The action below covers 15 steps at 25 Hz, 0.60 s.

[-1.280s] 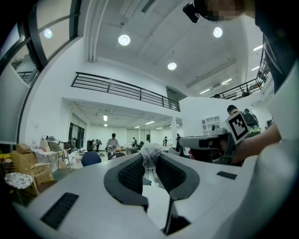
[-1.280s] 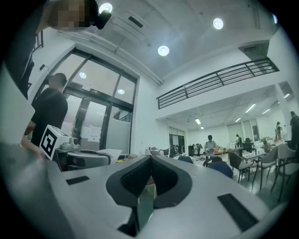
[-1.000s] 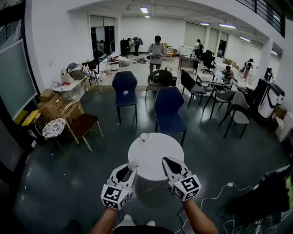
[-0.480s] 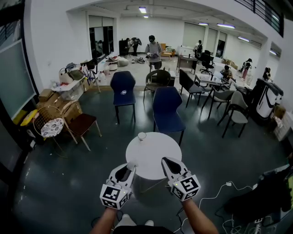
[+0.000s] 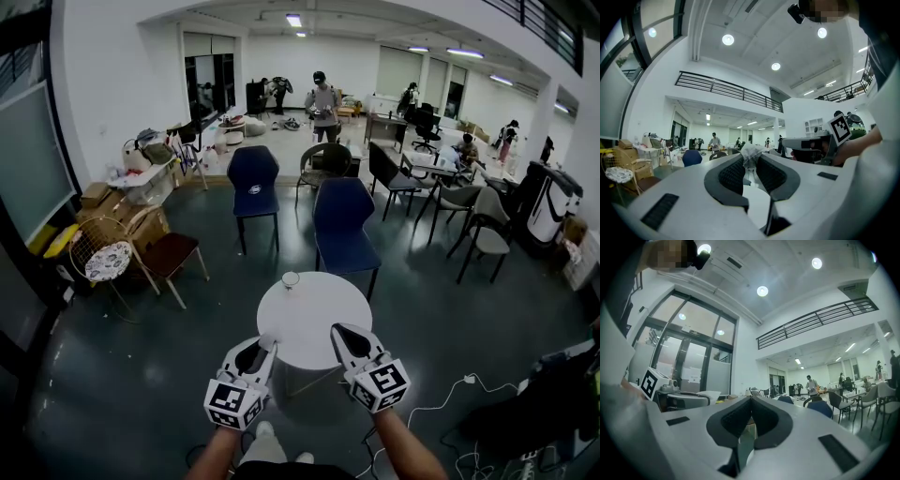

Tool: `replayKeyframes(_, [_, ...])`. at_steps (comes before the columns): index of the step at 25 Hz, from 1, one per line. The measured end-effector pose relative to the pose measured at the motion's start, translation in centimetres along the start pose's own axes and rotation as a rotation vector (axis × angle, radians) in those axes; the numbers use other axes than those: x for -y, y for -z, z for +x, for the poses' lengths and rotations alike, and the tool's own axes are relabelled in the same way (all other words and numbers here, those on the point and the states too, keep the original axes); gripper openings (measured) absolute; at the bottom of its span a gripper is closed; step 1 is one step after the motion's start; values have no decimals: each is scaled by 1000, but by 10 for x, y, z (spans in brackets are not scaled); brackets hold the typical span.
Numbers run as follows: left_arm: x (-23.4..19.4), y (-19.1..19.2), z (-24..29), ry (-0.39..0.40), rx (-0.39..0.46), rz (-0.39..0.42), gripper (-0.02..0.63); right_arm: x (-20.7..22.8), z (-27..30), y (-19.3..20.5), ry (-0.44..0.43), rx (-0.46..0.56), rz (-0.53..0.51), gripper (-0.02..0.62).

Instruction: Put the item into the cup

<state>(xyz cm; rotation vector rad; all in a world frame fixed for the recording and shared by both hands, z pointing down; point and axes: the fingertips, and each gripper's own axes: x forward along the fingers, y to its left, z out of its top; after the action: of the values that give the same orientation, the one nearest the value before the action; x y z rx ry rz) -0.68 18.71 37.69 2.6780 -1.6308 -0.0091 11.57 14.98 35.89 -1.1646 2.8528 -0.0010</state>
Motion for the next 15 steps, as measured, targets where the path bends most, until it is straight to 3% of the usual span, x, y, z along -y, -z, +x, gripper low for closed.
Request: replayKeyframes(15, [-33, 7, 52, 12, -11, 7, 83, 36, 43, 5, 8, 0, 0, 17])
